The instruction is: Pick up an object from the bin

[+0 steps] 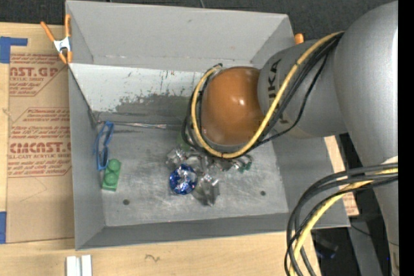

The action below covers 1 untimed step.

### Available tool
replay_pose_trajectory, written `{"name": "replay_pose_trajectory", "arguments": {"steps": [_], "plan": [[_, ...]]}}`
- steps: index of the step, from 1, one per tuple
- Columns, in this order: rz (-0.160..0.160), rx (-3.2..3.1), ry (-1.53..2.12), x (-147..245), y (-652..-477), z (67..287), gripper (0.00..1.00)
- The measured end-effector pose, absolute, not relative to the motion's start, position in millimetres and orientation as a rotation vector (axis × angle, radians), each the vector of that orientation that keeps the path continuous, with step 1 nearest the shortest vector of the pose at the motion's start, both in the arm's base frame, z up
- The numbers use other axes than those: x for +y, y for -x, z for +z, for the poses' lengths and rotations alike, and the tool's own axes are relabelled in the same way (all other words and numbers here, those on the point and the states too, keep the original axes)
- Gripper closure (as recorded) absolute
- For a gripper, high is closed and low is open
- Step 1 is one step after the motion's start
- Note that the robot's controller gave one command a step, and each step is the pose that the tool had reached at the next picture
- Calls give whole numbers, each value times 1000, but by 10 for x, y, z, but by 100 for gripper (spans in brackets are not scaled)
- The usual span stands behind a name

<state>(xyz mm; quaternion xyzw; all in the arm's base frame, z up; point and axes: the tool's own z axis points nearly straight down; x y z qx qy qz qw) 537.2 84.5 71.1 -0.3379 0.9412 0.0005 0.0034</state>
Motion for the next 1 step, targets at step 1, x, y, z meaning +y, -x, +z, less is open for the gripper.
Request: {"name": "replay_pose_trajectory", "arguments": {"steps": [1], "plan": [[-2, 2829, 1353, 985, -5362, 714, 0]]}}
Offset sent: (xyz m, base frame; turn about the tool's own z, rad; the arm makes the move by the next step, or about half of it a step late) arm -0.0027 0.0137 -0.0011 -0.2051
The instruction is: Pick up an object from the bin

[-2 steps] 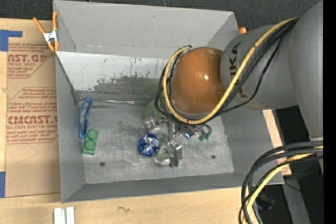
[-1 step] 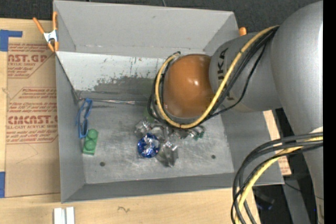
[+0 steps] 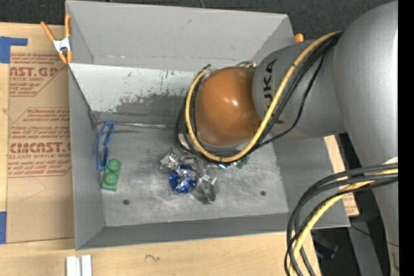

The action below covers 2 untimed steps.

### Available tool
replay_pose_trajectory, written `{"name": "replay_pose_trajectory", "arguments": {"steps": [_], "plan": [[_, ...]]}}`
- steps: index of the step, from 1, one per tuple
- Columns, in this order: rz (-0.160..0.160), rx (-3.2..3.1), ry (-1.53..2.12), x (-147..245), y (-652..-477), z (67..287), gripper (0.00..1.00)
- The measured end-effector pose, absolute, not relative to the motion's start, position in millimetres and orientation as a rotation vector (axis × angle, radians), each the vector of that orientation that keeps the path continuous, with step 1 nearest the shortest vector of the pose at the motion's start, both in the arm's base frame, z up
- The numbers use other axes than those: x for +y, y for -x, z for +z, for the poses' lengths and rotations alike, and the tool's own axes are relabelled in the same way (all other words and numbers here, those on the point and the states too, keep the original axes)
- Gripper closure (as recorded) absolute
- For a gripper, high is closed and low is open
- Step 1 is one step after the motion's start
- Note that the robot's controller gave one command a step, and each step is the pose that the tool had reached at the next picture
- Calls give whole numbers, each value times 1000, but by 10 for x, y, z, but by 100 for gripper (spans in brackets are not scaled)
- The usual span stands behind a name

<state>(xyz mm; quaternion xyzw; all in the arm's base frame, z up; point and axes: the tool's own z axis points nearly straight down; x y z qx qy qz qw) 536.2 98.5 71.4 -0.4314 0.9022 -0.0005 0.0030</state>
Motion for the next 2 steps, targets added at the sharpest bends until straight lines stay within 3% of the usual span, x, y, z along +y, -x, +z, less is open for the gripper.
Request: {"name": "replay_pose_trajectory", "arguments": {"steps": [1, 2], "plan": [[3, 2820, 1350, 1019, -5383, 749, 100], [2, 2829, 1351, 1032, -5396, 799, 100]]}}
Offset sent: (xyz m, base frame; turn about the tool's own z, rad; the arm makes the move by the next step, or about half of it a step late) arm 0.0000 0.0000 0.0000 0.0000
